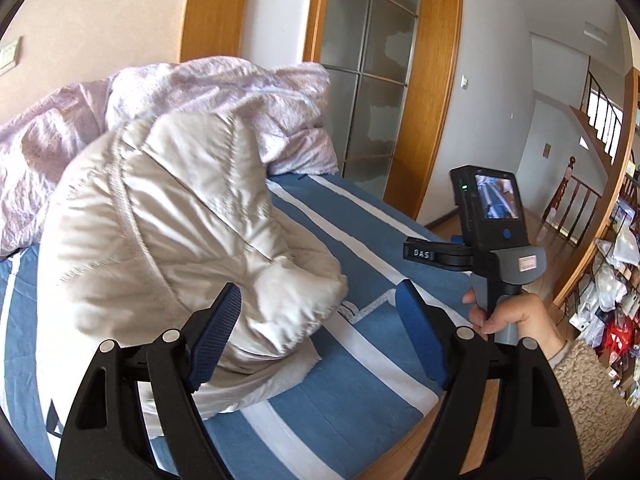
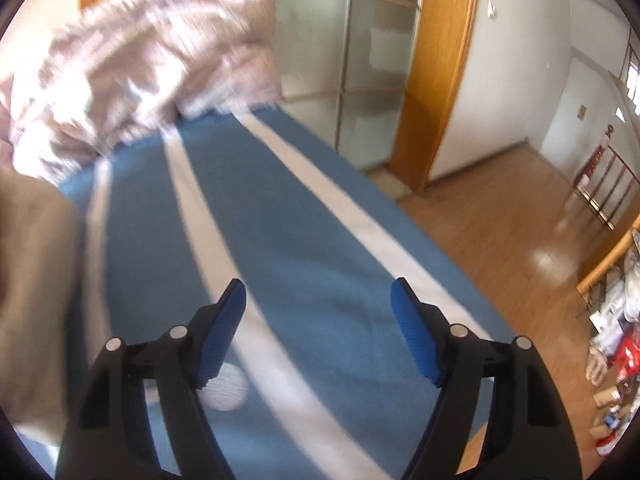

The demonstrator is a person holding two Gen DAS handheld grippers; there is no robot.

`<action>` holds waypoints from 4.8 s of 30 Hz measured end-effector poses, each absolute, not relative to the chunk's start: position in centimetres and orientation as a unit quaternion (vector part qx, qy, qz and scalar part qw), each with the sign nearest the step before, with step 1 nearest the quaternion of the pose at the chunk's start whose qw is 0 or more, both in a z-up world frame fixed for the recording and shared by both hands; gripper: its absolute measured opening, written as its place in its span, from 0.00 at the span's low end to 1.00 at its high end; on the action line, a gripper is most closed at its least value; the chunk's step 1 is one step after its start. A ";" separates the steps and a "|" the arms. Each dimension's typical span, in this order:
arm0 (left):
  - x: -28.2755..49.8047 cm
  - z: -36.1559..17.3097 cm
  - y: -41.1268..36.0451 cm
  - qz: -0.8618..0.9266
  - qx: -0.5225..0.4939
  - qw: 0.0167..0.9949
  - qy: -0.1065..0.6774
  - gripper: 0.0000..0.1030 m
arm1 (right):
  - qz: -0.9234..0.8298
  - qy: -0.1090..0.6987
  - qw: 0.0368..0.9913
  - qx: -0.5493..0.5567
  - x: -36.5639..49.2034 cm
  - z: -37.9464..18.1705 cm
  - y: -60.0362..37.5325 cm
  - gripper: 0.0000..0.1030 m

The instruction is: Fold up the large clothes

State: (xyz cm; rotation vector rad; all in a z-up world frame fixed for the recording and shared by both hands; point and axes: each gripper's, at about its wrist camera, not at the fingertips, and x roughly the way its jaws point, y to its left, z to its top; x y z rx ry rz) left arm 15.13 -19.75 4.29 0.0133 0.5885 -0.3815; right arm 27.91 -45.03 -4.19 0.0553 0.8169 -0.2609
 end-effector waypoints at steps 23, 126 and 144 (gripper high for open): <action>19.1 7.7 -4.4 0.012 -0.038 0.961 0.274 0.78 | 0.165 0.260 0.947 -0.087 23.4 11.0 -20.9 0.43; 33.1 -3.0 -3.3 0.066 -0.054 0.937 0.340 0.99 | 0.170 0.387 0.905 0.049 40.4 -7.0 -24.3 0.01; 31.6 -2.0 -3.3 0.068 -0.045 0.938 0.338 0.99 | 0.147 0.366 0.919 0.000 38.2 -5.6 -23.8 0.04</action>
